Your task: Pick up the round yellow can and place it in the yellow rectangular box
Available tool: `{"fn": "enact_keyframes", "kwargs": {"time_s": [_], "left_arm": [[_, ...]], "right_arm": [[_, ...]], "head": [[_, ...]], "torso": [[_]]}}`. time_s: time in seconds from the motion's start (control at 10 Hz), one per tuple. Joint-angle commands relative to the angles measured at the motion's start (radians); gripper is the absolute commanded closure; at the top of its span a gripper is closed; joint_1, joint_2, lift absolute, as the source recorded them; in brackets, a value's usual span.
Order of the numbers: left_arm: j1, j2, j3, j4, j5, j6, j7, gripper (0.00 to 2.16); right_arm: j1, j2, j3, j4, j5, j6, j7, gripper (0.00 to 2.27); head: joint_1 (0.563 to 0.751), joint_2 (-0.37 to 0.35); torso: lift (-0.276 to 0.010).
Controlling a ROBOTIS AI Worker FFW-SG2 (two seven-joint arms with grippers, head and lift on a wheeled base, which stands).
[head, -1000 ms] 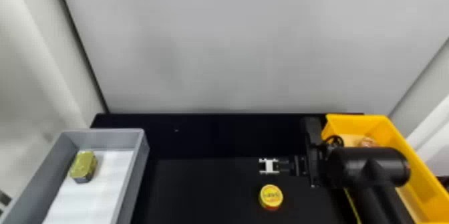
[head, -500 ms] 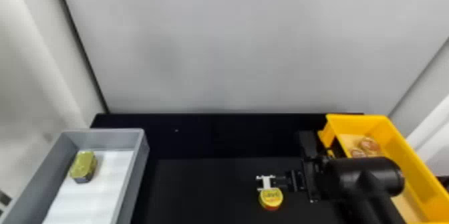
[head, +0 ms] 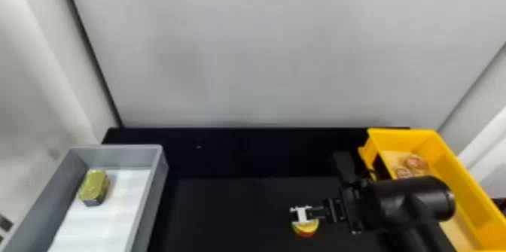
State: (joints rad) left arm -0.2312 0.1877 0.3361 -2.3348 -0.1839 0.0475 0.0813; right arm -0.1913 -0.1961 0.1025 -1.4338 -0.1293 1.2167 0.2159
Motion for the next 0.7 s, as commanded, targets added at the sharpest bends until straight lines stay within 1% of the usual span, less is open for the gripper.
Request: {"fn": "enact_keyframes", "kwargs": {"time_s": [0.0, 0.4, 0.6], "left_arm": [[0.001, 0.000, 0.000, 0.000, 0.001, -0.001, 0.000, 0.09], [0.000, -0.004, -0.002, 0.002, 0.001, -0.005, 0.000, 0.09], [0.001, -0.004, -0.002, 0.002, 0.001, -0.005, 0.000, 0.09]], "right_arm": [[0.009, -0.002, 0.000, -0.004, 0.004, 0.005, 0.002, 0.07], [0.012, 0.004, 0.006, 0.009, 0.004, -0.007, 0.008, 0.09], [0.012, 0.007, 0.006, 0.013, 0.004, -0.017, 0.011, 0.14]], "head": [[0.694, -0.078], [0.694, -0.078], [0.694, -0.078]], "torso": [[-0.002], [-0.002], [-0.002]]}}
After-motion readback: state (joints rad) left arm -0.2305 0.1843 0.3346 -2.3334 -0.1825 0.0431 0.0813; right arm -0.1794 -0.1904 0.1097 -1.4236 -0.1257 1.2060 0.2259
